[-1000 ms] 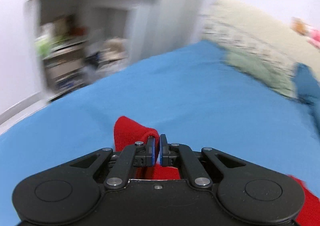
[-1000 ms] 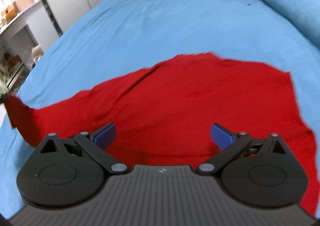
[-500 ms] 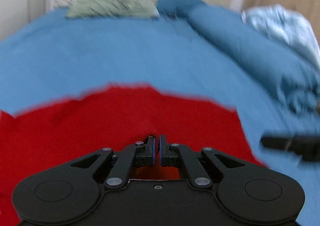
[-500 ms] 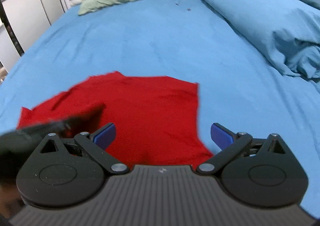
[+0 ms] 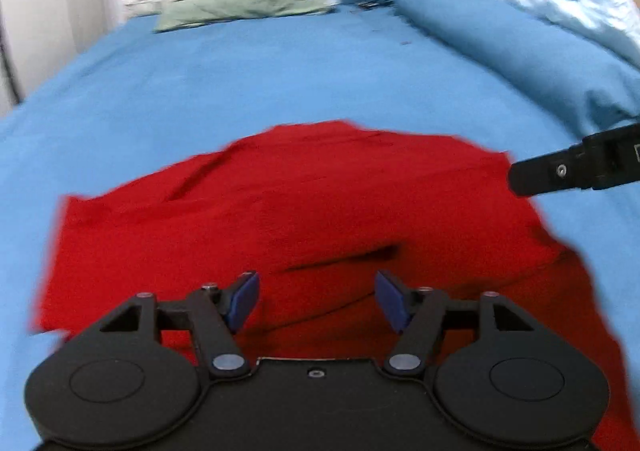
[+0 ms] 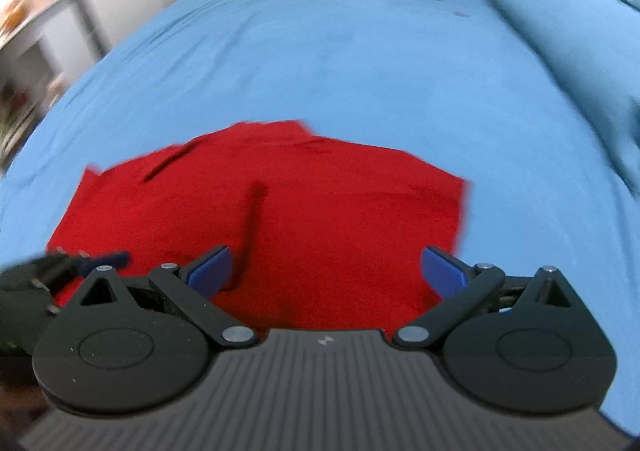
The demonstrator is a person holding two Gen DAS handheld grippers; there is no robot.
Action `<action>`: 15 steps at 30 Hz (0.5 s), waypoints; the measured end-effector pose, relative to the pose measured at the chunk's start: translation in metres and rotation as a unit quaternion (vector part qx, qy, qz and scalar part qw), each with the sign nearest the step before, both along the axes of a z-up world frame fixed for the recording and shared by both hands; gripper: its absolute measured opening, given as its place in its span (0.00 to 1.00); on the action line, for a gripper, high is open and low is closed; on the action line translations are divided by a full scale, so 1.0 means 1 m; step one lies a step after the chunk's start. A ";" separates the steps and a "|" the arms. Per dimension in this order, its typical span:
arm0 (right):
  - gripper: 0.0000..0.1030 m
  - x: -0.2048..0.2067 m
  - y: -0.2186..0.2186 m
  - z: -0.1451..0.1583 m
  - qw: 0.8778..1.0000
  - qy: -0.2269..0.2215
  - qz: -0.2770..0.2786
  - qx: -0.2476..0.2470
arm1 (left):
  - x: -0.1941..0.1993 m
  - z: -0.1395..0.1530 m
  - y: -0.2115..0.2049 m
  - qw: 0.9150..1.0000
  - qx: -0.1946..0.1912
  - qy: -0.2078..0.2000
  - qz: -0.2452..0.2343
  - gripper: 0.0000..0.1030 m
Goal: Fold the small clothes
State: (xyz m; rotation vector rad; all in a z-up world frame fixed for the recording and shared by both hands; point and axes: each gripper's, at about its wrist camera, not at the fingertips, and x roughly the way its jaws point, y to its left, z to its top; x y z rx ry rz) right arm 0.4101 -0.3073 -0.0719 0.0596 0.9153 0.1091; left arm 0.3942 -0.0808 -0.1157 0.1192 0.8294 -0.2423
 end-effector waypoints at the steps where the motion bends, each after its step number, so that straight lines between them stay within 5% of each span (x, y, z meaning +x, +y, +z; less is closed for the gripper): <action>1: 1.00 0.005 0.013 -0.002 1.000 0.001 0.028 -0.014 | -0.003 0.000 0.014 1.000 0.013 0.001 0.015 0.68; 7: 0.98 0.019 0.110 -0.036 0.966 -0.021 0.206 -0.154 | -0.005 -0.012 0.095 0.993 0.051 0.021 0.107 0.68; 10: 0.79 0.024 0.141 -0.061 0.948 -0.020 0.259 -0.182 | 0.000 -0.021 0.119 0.990 0.058 0.022 0.127 0.67; 15: 0.55 0.039 0.158 -0.076 0.952 -0.014 0.247 -0.182 | 0.015 -0.035 0.136 0.988 0.052 0.032 0.139 0.67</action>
